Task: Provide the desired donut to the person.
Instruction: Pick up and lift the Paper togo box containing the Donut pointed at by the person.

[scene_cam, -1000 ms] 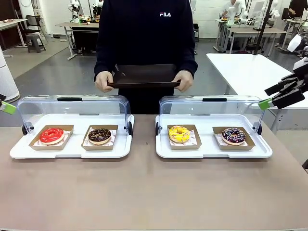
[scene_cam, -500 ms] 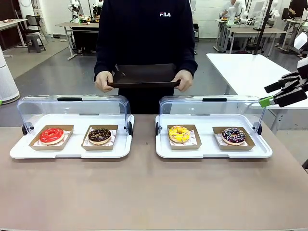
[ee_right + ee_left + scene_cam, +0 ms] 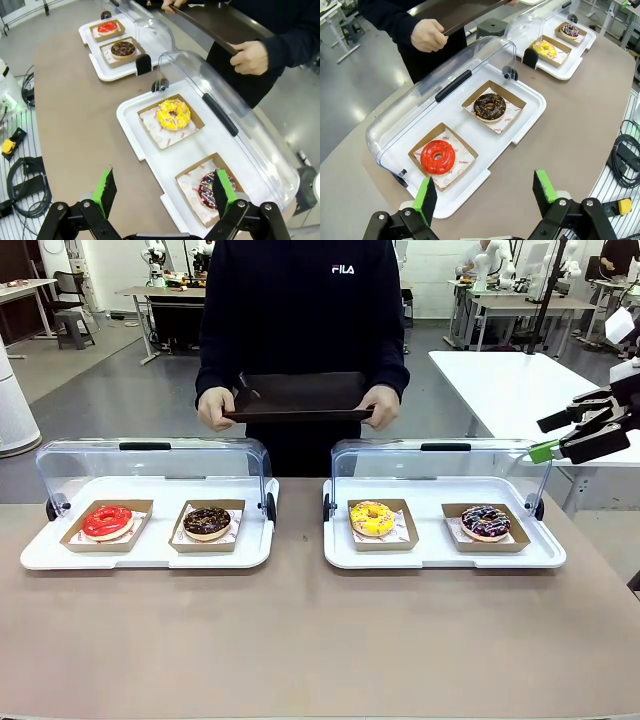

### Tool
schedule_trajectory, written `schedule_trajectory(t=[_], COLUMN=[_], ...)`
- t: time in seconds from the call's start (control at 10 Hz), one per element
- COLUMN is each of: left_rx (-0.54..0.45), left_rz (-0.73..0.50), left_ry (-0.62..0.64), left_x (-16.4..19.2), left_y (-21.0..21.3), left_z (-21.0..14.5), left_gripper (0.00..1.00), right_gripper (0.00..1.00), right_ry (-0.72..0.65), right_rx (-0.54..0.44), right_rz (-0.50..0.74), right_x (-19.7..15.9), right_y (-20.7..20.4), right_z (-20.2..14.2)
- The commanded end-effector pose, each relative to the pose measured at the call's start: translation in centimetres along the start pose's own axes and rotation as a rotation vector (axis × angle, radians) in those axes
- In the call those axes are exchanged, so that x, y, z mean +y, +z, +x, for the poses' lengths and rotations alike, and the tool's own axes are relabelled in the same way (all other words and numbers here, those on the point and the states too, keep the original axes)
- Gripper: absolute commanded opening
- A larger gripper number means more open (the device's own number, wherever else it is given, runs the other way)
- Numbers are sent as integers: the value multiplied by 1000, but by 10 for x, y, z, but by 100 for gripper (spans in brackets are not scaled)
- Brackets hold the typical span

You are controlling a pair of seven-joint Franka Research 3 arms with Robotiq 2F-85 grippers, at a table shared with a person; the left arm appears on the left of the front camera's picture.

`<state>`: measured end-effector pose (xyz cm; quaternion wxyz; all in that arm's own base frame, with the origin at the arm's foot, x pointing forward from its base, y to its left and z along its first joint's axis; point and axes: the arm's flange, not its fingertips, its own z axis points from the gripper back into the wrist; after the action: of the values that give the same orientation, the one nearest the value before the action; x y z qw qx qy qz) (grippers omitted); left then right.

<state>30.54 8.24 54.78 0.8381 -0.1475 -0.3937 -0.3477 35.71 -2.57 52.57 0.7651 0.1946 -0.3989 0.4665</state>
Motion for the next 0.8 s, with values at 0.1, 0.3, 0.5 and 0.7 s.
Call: schedule_trajectory(t=[0.1,0.3,0.5,0.7], left_rx=[-45,-8,-8,-8], left_rz=[-12,-6,-6,-6], left_ry=[-15,3,3,3], left_x=[-29,0,0,0], left_y=[-23,-1,-1,-1], left_z=[-30,1,1,1], left_gripper=[100,100,100,100], right_gripper=[100,100,100,100], right_ry=[11,14,-3,-3], right_rx=[6,82,21,21], right_rz=[-21,-28,-29,-29], right_x=[1,7,-1,-1], right_y=[-3,-11,1,1], right_z=[-3,-1,0,0])
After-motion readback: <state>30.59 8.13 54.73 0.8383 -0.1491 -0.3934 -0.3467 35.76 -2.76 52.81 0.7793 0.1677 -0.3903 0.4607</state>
